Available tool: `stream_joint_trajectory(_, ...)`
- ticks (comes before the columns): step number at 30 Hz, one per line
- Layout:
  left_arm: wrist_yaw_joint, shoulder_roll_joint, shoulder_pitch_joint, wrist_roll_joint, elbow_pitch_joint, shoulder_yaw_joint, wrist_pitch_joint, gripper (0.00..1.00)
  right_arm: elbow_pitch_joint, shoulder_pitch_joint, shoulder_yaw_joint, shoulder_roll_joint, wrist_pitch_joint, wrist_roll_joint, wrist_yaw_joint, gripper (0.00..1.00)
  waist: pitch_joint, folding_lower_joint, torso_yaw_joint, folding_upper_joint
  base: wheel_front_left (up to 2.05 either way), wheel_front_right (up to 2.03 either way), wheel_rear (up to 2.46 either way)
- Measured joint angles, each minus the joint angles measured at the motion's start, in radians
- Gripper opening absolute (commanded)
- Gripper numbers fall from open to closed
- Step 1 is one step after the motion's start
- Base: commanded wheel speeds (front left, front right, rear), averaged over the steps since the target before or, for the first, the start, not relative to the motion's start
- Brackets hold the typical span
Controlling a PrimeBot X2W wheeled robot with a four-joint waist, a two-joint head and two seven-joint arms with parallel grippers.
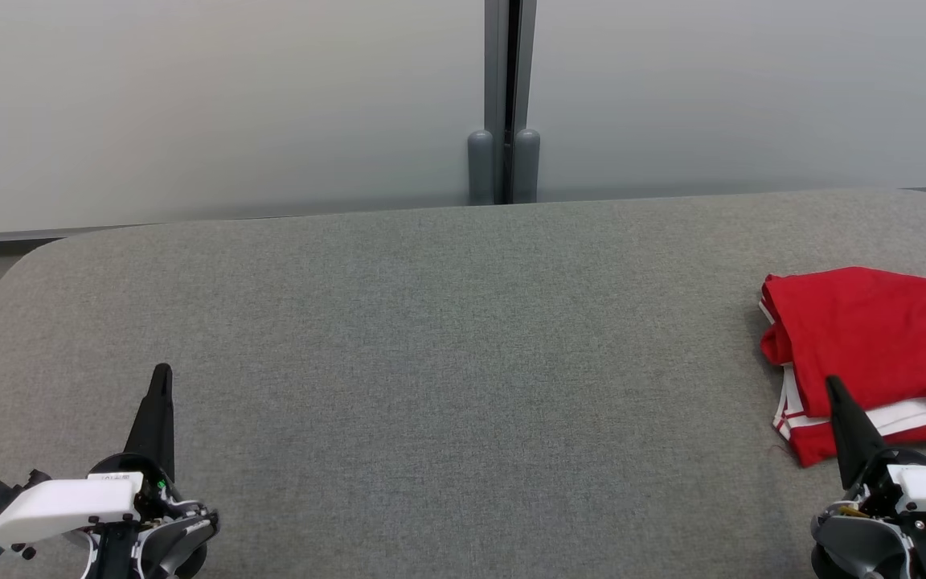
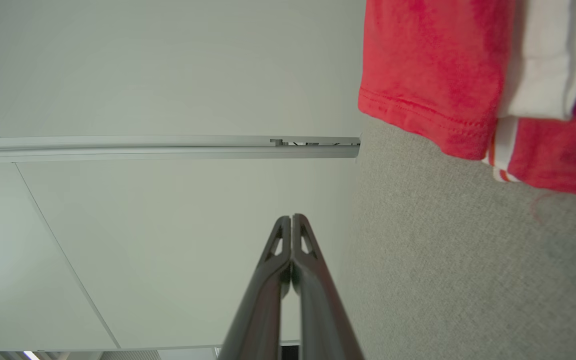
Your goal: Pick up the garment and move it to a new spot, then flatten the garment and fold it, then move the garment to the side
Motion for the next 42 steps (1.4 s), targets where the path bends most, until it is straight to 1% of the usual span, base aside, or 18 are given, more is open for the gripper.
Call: stream_joint_trajectory(42,0.000,0.000,0.000,0.000,0.000,0.000,0.000,0.00,0.000,0.000,0.000,0.000,0.000,0.000,0.000,0.00,0.000,0.0000,0.000,0.0000,0.00,0.00,0.00)
